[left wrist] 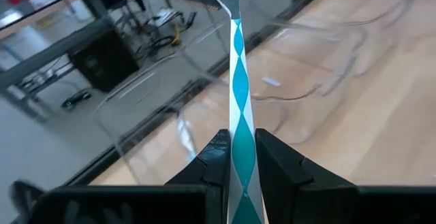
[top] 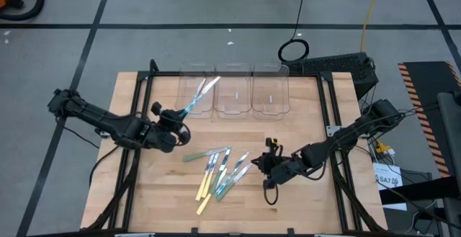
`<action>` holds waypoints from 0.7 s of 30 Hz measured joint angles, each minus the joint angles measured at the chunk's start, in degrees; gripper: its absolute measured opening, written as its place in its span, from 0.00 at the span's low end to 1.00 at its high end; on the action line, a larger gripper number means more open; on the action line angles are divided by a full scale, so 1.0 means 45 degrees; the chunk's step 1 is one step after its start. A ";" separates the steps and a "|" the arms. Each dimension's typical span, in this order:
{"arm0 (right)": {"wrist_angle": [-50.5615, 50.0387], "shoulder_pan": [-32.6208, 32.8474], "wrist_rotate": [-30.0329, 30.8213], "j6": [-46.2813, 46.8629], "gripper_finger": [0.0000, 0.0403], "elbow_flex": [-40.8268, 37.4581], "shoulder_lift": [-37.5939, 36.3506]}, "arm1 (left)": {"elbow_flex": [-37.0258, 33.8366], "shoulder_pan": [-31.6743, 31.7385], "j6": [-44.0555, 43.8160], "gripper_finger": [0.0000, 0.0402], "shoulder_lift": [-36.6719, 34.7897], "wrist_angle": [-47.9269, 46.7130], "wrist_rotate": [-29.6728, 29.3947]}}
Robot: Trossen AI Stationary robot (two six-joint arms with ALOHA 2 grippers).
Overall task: Sort silverware by color (type)
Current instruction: Put the blue patterned knife into the left transparent bin
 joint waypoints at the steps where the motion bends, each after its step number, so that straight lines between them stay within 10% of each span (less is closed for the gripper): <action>1: -0.0001 0.0002 -0.0024 -0.0022 0.02 0.0000 0.0000 | 0.0000 0.0207 -0.0104 0.14 0.0000 -0.0119 0.0083; 21: -0.0127 0.0109 -0.1325 -0.0683 0.02 0.0024 -0.0126 | 0.0000 0.5902 0.0560 0.14 0.0005 -0.0502 0.5254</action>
